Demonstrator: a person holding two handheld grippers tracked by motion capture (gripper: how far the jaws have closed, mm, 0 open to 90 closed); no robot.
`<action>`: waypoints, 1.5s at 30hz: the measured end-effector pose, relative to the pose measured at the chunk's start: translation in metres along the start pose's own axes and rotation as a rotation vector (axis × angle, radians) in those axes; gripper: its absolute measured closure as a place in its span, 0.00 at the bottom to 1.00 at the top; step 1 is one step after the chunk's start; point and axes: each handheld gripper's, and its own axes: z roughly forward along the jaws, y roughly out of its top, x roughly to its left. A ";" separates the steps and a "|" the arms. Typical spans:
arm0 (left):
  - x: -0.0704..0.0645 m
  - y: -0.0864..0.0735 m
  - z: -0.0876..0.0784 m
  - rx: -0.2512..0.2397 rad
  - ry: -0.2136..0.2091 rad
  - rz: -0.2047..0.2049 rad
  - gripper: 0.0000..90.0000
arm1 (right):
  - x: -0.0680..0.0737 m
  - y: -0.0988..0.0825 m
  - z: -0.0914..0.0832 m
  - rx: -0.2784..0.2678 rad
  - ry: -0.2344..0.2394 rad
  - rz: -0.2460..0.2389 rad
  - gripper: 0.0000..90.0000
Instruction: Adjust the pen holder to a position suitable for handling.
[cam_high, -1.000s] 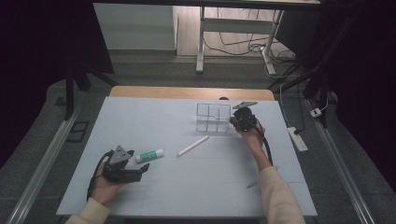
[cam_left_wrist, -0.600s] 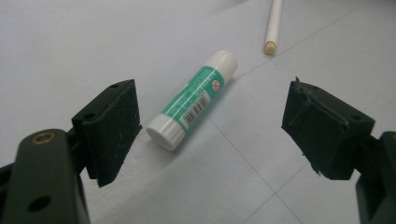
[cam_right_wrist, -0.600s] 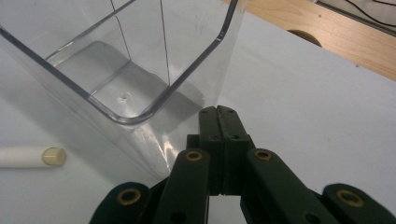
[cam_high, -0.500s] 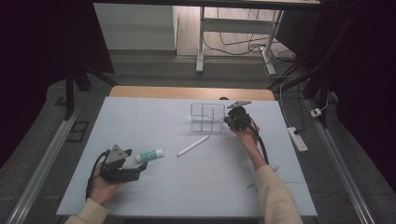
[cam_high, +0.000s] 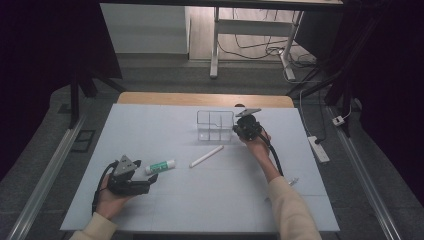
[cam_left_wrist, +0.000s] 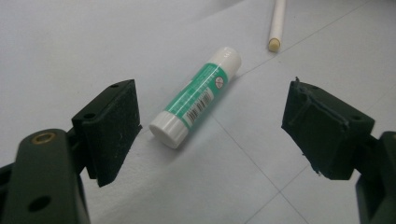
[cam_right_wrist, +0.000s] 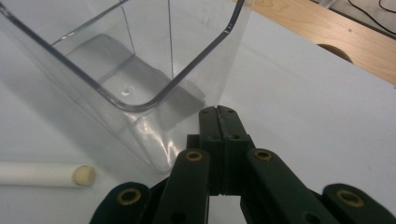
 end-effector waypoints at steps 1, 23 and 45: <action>0.000 0.000 0.000 0.001 0.001 0.001 0.22 | 0.002 0.001 0.000 0.001 0.002 -0.008 0.99; 0.000 -0.002 0.000 0.005 0.007 0.008 0.22 | 0.004 0.002 -0.004 -0.044 0.014 -0.002 0.99; 0.003 -0.003 0.001 -0.004 -0.002 0.024 0.22 | -0.002 -0.027 -0.053 -0.138 0.161 -0.052 0.57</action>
